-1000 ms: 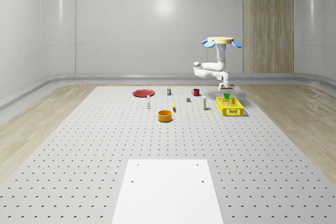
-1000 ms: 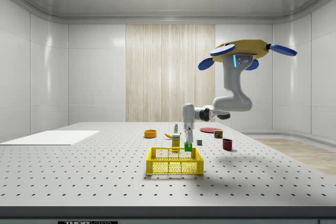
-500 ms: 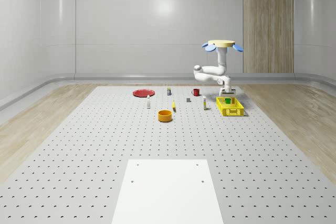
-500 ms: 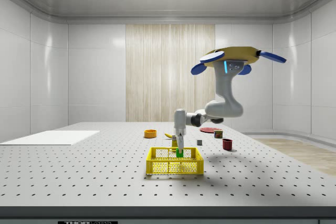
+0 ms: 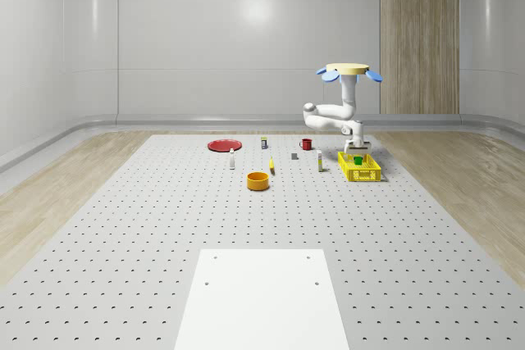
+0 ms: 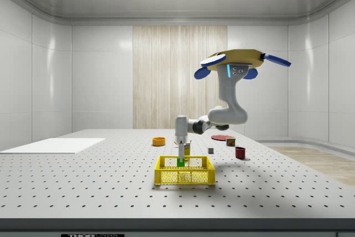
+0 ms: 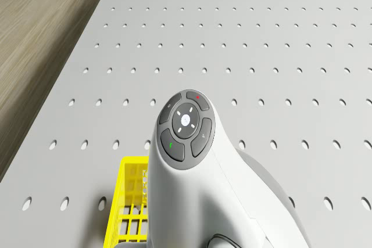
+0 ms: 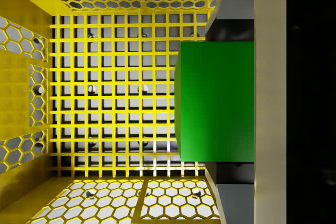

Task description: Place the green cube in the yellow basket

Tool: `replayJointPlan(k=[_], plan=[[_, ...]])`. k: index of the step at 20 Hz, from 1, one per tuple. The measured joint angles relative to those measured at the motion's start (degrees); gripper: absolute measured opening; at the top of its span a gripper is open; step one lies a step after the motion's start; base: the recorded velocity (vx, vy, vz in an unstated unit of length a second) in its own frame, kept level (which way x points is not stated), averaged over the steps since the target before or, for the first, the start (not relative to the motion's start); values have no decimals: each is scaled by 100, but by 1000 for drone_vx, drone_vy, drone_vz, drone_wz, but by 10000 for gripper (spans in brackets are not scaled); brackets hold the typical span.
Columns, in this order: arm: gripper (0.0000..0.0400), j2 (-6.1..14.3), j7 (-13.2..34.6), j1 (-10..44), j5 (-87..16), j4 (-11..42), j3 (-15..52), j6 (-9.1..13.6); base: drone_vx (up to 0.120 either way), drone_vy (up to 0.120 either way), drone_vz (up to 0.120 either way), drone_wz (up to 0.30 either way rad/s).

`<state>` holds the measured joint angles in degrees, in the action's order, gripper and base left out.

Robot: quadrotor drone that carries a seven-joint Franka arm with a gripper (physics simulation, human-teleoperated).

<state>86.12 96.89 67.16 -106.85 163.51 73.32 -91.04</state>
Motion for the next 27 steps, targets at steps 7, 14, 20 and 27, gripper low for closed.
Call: replayJointPlan(k=[7,14,20,27], plan=[[252,44,-7,72,-382,-120,-416,-197,0,0,0,0],[318,41,-21,152,-739,-258,-794,-354,0,0,0,0],[382,23,-45,104,-581,-183,-611,-249,0,0,0,0],[397,14,-47,42,-266,-71,-272,-102,0,0,0,0]])
